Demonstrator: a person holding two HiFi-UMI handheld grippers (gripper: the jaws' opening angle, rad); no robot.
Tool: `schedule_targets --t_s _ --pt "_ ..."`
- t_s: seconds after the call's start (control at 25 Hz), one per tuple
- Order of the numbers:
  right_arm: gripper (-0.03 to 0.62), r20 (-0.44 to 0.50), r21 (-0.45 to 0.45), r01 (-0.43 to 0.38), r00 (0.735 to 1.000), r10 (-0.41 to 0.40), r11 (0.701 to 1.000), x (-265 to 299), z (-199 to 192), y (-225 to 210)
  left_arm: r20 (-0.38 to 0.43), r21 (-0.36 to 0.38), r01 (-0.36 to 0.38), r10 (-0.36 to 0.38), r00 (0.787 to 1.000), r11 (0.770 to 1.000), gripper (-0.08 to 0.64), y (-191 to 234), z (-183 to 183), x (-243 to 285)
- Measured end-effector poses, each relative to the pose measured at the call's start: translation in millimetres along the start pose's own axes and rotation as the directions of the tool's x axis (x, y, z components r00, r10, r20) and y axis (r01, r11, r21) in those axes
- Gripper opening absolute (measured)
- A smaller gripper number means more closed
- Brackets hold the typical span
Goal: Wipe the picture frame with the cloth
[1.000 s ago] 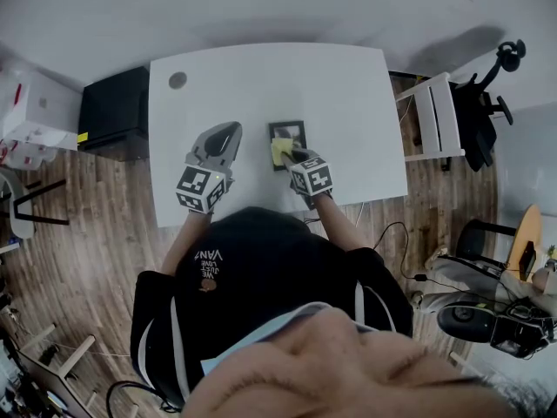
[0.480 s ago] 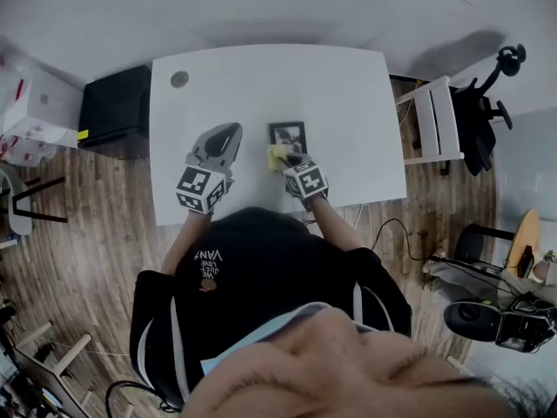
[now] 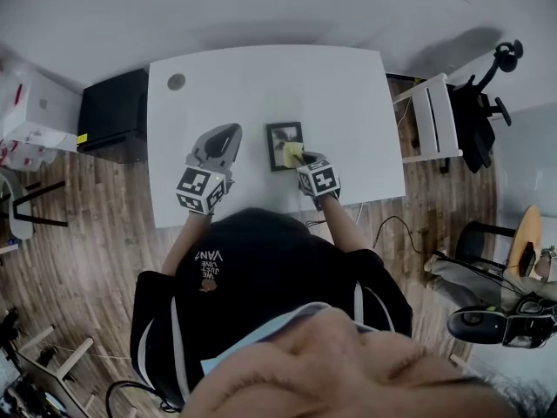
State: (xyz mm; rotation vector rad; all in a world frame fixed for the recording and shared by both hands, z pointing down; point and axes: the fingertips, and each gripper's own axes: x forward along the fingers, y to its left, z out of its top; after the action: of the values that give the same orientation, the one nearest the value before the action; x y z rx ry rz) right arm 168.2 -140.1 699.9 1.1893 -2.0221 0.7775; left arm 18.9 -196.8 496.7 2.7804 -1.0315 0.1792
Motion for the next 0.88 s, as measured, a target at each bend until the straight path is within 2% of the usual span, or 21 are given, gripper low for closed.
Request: schedule_targets --t_s 0.4,0.88 --pt "0.038 0.004 0.023 0.066 0.998 -0.066 0.998 -15.8 -10.1 -34.3 -0.007 -0.004 0.030 -0.030 1.000 1.000 0.020 -8.9 -2.3 11.4" --pt "0.038 0.005 0.062 0.094 0.996 -0.095 0.994 -20.3 -17.5 -43.4 -0.009 -0.001 0.055 -0.055 0.998 0.999 0.020 -12.2 -3.3 15.5"
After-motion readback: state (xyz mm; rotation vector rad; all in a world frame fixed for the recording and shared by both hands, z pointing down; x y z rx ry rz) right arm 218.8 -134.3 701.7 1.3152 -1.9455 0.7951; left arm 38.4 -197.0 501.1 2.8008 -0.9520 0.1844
